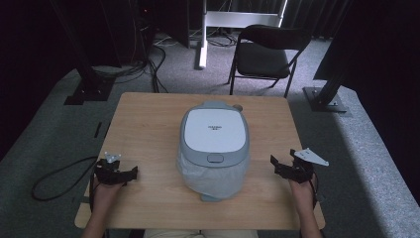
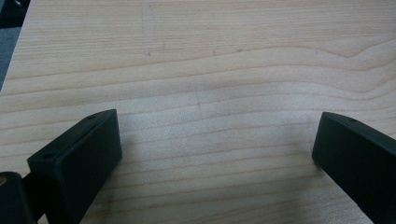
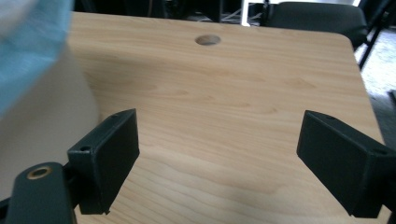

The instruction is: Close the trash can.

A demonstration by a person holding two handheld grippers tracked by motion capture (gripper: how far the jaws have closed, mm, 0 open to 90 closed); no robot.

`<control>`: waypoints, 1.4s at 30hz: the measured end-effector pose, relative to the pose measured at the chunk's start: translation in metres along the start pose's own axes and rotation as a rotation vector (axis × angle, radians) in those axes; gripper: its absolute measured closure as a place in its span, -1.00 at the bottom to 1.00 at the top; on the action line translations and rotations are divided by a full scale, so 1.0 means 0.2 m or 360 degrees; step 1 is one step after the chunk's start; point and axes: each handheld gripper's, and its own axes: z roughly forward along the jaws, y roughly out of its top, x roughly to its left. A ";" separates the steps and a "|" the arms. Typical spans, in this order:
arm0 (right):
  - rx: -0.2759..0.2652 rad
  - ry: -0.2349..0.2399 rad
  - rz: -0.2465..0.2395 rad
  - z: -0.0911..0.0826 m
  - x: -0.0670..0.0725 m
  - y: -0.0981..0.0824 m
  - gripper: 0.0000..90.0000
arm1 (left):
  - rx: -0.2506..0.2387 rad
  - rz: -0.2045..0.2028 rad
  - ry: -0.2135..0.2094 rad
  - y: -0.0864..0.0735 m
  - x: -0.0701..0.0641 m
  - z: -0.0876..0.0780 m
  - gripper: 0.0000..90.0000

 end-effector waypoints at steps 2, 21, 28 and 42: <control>0.0010 -0.0007 0.0010 0.00 -0.01 -0.01 -0.73 | 0.0000 0.0000 0.0000 0.00 0.00 0.00 -0.97; 0.0190 -0.0300 0.0087 0.02 -0.15 -0.21 -0.73 | 0.0000 0.0000 0.0000 0.00 0.00 0.00 -0.97; 0.0247 -0.0395 0.0185 0.00 -0.20 -0.25 -0.73 | 0.0000 0.0002 -0.0001 0.00 0.00 0.00 -0.97; 0.0436 -0.0398 0.0241 0.03 -0.24 -0.28 -0.73 | 0.0000 0.0000 0.0000 0.00 0.00 0.00 -0.97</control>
